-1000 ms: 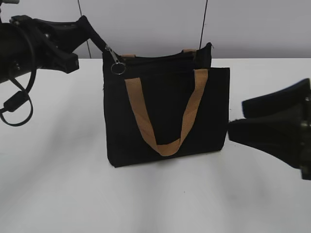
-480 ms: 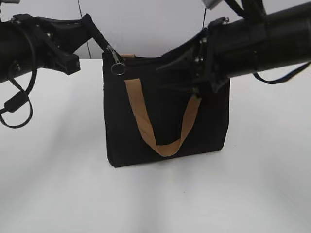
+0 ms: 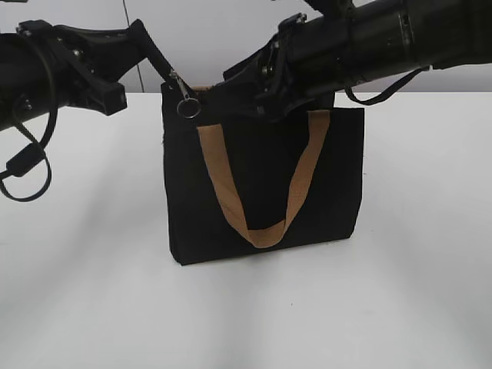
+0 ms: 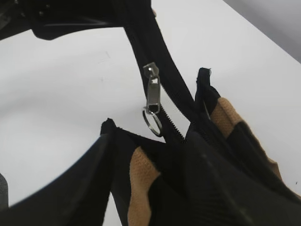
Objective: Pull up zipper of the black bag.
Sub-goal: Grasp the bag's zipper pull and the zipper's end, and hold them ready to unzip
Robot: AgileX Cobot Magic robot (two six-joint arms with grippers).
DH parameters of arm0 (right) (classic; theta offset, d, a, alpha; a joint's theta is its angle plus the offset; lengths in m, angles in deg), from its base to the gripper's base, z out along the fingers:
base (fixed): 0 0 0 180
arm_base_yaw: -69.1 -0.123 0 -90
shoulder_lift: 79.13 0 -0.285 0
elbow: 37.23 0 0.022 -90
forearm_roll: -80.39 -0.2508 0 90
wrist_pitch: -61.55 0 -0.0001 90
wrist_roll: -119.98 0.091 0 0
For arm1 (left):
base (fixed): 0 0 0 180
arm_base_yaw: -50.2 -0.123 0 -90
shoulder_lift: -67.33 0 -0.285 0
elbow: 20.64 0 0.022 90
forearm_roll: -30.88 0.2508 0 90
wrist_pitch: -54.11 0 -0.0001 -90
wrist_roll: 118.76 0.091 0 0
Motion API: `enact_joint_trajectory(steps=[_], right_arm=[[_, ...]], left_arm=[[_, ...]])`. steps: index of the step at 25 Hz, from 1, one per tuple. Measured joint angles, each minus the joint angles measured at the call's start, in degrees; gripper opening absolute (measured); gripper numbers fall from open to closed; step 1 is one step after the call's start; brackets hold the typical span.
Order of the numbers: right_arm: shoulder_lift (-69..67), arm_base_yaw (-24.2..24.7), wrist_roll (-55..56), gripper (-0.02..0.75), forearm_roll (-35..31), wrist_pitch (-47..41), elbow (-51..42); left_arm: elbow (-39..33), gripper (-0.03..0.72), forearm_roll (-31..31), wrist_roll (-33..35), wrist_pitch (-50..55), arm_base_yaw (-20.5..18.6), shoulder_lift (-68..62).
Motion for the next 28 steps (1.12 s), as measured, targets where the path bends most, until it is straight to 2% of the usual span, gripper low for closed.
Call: enact_joint_trajectory(steps=[6,10,15,28], right_arm=[[-2.3,-1.9,0.0,0.356,-0.8,1.1,0.2],[-2.9,-4.9,0.0,0.354,-0.8,6.4,0.2],[-3.0,-5.7,0.0,0.350,-1.0,11.6,0.2],[-4.8,-5.7,-0.2,0.350,-1.5,10.8,0.3]], left_arm=[[0.0,0.020,0.0,-0.1,-0.1,0.0,0.0],[0.0,0.020,0.0,-0.4,-0.2,0.0,0.0],[0.0,0.020,0.0,-0.6,-0.3,0.0,0.0],[0.0,0.020,0.2,-0.6,-0.4,0.0,0.0]])
